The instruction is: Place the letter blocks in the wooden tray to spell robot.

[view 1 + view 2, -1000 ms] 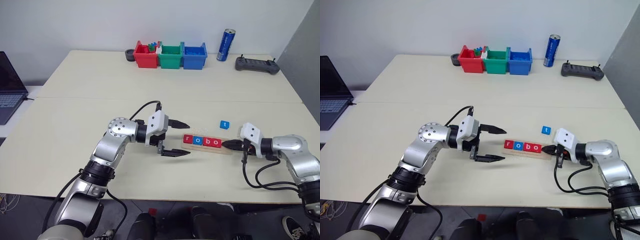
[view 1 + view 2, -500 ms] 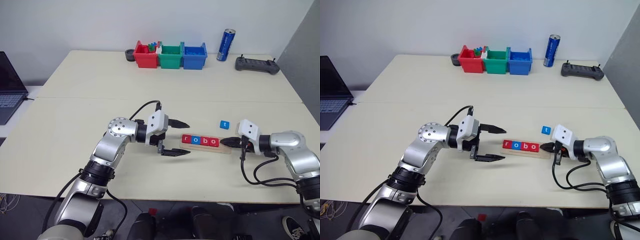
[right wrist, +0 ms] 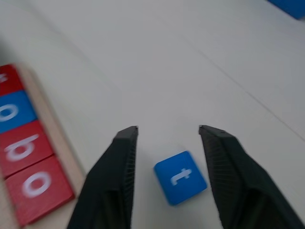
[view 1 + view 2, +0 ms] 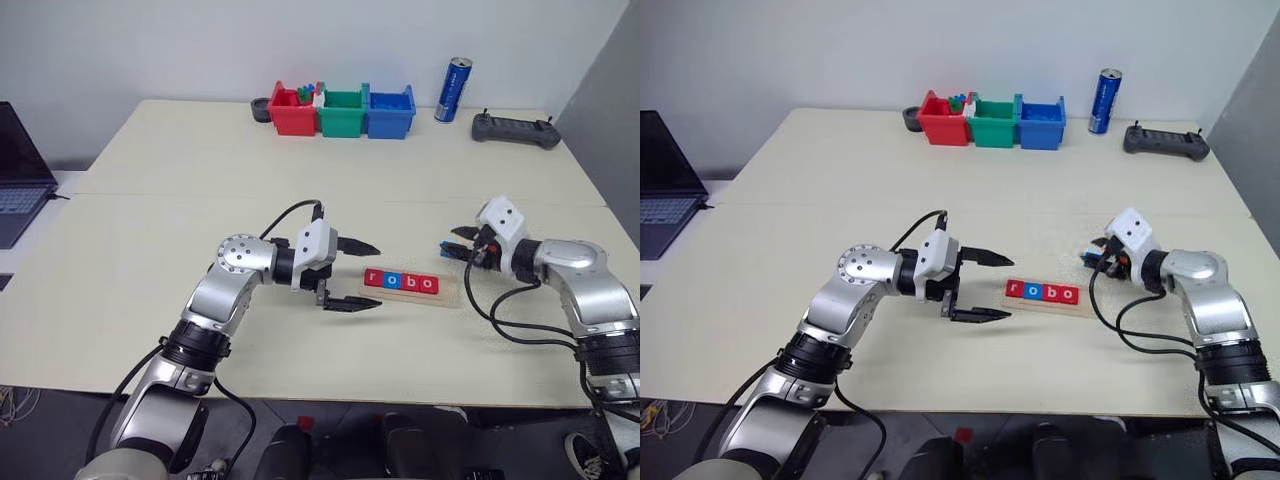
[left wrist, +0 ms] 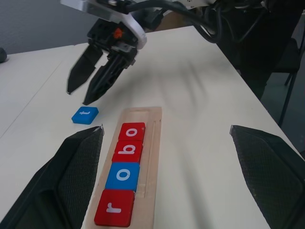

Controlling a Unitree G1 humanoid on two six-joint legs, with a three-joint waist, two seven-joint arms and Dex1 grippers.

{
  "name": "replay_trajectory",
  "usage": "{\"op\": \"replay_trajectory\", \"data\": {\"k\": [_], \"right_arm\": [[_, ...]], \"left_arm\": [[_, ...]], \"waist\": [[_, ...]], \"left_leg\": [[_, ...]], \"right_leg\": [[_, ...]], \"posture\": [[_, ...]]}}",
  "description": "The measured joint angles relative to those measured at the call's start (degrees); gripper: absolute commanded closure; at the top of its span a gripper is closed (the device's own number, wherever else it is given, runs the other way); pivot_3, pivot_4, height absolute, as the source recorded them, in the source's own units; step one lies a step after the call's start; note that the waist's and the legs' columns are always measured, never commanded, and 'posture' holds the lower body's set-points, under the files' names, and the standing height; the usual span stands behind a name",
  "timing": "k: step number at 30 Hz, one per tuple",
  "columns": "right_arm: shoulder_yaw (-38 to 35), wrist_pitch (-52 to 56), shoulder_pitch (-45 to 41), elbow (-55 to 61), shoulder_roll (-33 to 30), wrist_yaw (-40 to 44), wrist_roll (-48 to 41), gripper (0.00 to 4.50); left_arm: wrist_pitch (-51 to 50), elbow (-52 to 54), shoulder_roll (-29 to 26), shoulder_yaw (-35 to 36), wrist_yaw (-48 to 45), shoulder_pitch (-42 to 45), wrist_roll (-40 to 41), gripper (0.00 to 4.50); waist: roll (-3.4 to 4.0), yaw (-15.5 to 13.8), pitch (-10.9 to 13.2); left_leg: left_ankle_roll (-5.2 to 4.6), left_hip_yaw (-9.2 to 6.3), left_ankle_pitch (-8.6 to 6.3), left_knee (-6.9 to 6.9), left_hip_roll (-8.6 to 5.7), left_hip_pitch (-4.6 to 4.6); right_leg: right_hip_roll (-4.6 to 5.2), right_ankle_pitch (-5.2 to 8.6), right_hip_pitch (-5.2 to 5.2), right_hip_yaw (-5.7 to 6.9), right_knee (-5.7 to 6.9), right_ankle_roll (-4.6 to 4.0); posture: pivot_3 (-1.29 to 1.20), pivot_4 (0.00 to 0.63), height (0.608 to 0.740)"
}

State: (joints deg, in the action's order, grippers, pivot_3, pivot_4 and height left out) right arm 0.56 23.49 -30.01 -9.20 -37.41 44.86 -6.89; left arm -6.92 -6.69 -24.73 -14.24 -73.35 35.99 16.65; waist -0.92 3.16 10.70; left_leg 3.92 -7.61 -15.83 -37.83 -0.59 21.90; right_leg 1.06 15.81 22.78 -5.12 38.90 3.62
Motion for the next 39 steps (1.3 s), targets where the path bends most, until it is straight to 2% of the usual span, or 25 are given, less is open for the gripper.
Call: {"op": "replay_trajectory", "data": {"k": [4,8,11,17,23,30,39], "right_arm": [[0.01,2.95,0.41,0.03,2.57,-5.88,1.13,0.04],[-1.86,8.25,0.21,0.24,4.29,-11.31,1.13,0.04],[-5.75,17.65,-0.41,2.22,8.96,-18.8,0.73,0.04],[-9.58,33.88,-1.16,15.36,19.97,-30.82,-0.74,0.04],[-10.42,42.62,-2.58,21.87,24.34,-37.71,-0.65,0.04],[-9.58,46.09,-0.74,23.95,25.28,-41.6,1.19,0.04],[-10.83,44.27,0.23,20.15,30.93,-45.75,1.29,0.04]], "left_arm": [[-0.01,-0.04,-0.19,0.0,-0.01,0.0,0.0,0.0],[0.0,-0.04,-0.24,0.0,-0.01,0.0,0.0,0.0],[0.0,-0.1,-0.21,0.0,0.04,0.02,-0.01,0.0],[-0.01,-0.1,-0.21,0.0,0.07,0.02,0.0,0.0],[-0.03,-0.12,-0.17,0.0,0.07,0.05,0.0,0.0],[-0.18,-0.12,-0.17,0.0,0.15,0.05,0.0,0.0],[-0.42,0.0,-0.13,0.0,0.25,0.04,0.01,0.0]], "waist": [[0.0,-0.06,0.0],[0.0,0.03,0.0],[0.02,0.24,-0.01],[0.07,0.35,-0.04],[0.07,0.15,-0.04],[0.08,0.21,-0.04],[0.08,0.32,-0.05]], "left_leg": [[0.0,0.01,0.0,0.0,-0.05,0.03],[0.0,0.01,0.0,0.0,-0.02,0.02],[0.0,0.05,0.0,0.02,0.01,0.03],[0.0,0.08,0.0,0.05,0.06,0.17],[0.0,0.07,0.0,0.04,0.03,0.2],[0.0,0.09,0.0,0.05,0.04,0.2],[0.0,0.09,0.0,0.06,0.05,0.19]], "right_leg": [[0.04,0.0,0.03,-0.01,0.02,0.0],[0.01,0.0,0.05,-0.02,0.04,0.0],[-0.02,-0.01,0.16,-0.08,0.12,-0.01],[-0.09,-0.01,0.38,-0.15,0.2,-0.03],[-0.07,-0.01,0.38,-0.13,0.16,-0.03],[-0.08,-0.01,0.39,-0.13,0.17,-0.02],[-0.09,-0.01,0.39,-0.13,0.17,-0.03]], "posture": [[0.0,0.15,0.74],[0.0,0.15,0.74],[0.0,0.15,0.74],[0.0,0.15,0.74],[0.0,0.15,0.74],[0.0,0.15,0.74],[0.0,0.15,0.74]]}}
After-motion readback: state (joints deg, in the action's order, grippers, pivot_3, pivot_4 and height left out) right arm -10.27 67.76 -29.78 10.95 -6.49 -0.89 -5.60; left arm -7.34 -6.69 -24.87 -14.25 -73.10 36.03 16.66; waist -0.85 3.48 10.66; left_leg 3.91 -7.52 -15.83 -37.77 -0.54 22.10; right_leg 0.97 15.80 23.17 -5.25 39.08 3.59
